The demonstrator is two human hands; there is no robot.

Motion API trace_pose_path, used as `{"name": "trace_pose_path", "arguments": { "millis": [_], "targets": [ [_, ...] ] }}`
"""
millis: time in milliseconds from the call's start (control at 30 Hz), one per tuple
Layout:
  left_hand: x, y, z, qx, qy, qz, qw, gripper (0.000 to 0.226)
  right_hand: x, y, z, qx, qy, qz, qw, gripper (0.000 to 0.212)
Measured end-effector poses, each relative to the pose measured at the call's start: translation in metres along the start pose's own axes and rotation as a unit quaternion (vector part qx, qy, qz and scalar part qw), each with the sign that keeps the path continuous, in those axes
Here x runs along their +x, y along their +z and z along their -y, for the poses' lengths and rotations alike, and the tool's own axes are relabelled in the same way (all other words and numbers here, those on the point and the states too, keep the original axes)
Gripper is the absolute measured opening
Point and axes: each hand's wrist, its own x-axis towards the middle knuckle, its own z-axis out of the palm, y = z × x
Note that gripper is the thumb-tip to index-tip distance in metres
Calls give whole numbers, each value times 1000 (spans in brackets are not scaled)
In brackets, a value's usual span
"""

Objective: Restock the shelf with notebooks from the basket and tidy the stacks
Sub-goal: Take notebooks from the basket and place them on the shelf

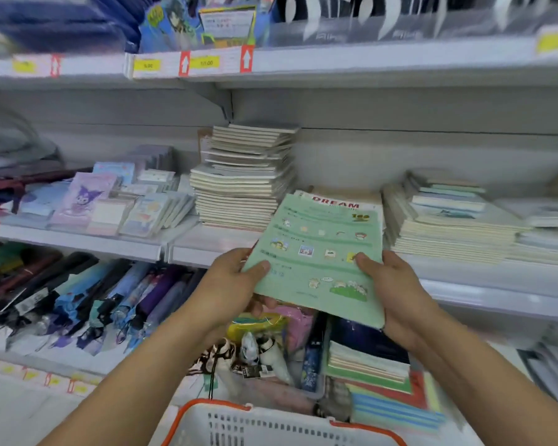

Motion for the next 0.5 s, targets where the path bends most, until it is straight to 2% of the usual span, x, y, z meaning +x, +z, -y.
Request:
{"name": "trace_pose_path", "arguments": {
  "millis": [100,167,267,367,500],
  "targets": [
    [27,23,-25,-68,-84,-6,994,13,20,-9,37,-13,31,-7,999,13],
    [44,37,-42,-146,-115,6,983,7,32,-17,53,-24,-6,-22,999,18],
    [71,53,-51,-172,-125,22,977,19,44,-23,52,-41,-51,-19,998,25],
    [93,68,-45,-191,-139,24,971,12,64,-26,35,-151,-64,-61,984,42],
    [112,85,-36,-199,-125,-31,972,23,91,-29,25,-329,-112,-132,929,37]
  ]
}}
